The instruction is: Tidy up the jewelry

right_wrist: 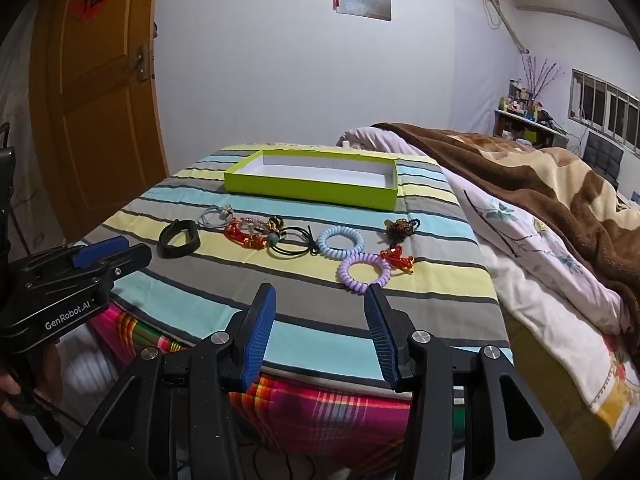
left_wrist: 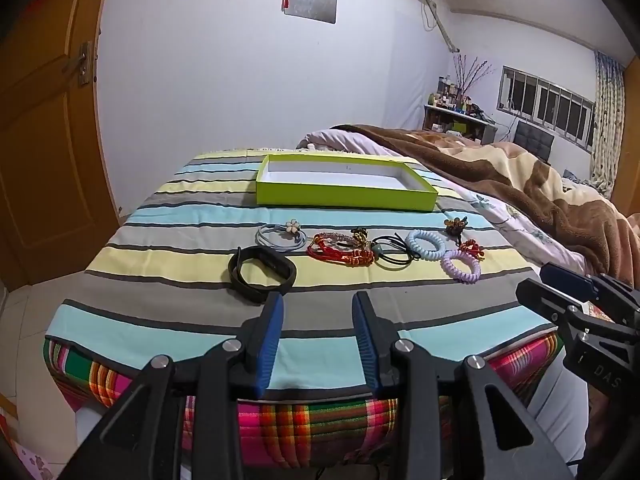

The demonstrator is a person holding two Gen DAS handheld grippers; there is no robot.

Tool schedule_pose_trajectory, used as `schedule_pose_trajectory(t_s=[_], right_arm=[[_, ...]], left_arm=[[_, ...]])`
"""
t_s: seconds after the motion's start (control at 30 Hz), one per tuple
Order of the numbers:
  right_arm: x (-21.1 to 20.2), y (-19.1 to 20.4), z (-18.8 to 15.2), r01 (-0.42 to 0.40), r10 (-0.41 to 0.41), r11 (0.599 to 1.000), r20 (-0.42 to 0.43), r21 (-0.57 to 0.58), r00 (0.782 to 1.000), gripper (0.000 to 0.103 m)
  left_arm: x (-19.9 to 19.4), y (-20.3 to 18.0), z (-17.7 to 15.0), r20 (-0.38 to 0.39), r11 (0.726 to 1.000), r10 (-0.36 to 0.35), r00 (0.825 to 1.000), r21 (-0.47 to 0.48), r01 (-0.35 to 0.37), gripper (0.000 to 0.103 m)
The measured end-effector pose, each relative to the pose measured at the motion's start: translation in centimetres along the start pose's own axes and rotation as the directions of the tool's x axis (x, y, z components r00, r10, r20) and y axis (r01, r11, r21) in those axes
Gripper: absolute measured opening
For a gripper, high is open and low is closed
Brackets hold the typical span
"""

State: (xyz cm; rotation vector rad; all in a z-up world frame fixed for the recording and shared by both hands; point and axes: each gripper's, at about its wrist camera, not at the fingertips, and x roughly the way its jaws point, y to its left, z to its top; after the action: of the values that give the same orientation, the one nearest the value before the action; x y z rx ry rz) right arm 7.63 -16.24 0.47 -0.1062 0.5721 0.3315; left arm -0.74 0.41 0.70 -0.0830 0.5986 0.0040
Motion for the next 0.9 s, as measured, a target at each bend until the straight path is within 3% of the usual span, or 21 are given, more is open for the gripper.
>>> schedule_pose_trajectory(t_s=[0.9], right_arm=[[-0.19, 0.1, 0.05, -0.001, 0.001, 1.0, 0.003, -0.002, 1.0, 0.047]], left_arm=[[-0.3, -0.28, -0.12, 0.005, 1.0, -0.001, 1.0, -0.003, 0.001, 0.037]])
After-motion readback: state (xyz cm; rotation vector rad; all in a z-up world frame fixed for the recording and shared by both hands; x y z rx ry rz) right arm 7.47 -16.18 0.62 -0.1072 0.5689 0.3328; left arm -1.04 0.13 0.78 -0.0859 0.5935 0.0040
